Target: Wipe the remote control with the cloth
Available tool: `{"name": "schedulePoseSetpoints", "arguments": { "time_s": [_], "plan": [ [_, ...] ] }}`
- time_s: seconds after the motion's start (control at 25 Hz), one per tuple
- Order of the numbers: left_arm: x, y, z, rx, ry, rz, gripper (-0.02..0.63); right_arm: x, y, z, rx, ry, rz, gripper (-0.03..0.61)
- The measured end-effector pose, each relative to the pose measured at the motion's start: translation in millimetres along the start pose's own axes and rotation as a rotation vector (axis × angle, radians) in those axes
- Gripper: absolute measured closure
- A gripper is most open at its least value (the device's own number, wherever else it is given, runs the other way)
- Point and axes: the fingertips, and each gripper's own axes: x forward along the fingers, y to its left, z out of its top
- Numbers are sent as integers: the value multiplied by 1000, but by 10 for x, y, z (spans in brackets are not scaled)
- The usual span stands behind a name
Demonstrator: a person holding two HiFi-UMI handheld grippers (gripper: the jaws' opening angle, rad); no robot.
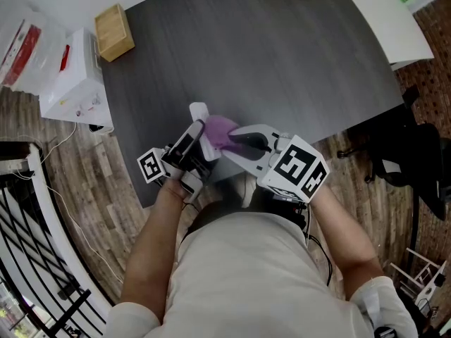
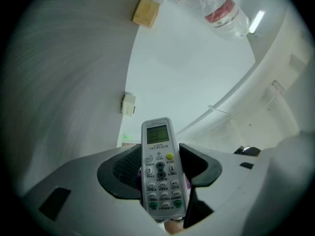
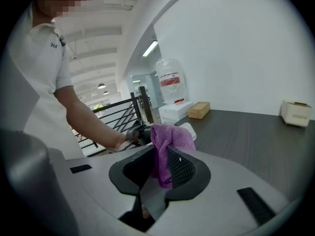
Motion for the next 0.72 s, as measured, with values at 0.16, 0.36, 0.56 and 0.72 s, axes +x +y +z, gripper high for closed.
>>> {"name": "schedulePoseSetpoints", "arguments": {
  "time_s": [0.16, 0.36, 0.56, 0.72],
  "plan": [
    [-46, 113, 121, 37, -37, 92, 373, 53, 210, -96, -30, 43, 41, 492],
    [-142, 303, 247, 134, -65, 287, 374, 85, 514, -310, -52, 118, 151, 492],
    [-283, 497, 369, 413, 19, 624, 374, 6, 648, -515, -35, 178, 210, 491],
    [-496, 739, 516, 618, 103, 974, 374, -97, 497, -582, 21, 166, 152, 491]
  ]
}}
